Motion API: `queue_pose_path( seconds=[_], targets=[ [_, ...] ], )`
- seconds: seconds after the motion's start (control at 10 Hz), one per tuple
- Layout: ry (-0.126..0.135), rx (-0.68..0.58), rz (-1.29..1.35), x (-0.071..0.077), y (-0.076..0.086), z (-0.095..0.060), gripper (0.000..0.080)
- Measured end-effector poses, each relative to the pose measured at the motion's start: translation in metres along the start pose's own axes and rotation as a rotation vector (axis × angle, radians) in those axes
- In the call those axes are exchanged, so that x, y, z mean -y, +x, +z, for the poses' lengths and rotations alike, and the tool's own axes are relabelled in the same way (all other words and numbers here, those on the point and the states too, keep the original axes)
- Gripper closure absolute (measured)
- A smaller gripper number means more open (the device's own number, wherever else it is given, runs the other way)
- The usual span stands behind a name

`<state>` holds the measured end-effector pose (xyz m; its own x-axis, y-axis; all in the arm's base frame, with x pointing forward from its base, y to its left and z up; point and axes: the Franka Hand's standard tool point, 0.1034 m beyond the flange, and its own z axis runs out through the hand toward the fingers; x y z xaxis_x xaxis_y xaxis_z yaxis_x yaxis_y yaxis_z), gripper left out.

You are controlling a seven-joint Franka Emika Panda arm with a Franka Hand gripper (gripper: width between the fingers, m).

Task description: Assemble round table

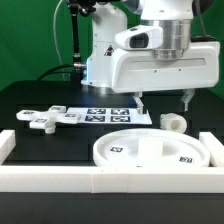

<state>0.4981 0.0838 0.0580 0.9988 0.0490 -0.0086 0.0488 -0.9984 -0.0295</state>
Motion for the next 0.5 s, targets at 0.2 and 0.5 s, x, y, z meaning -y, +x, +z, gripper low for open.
queue_pose_path(
  seconds=[0.2,0.5],
  targets=[
    [0.015,0.005,0.062,0.0046,-0.0005,0.0006,0.015],
    [0.01,0.075,0.066,0.0044,-0.0081,0.0014,0.015]
  ],
)
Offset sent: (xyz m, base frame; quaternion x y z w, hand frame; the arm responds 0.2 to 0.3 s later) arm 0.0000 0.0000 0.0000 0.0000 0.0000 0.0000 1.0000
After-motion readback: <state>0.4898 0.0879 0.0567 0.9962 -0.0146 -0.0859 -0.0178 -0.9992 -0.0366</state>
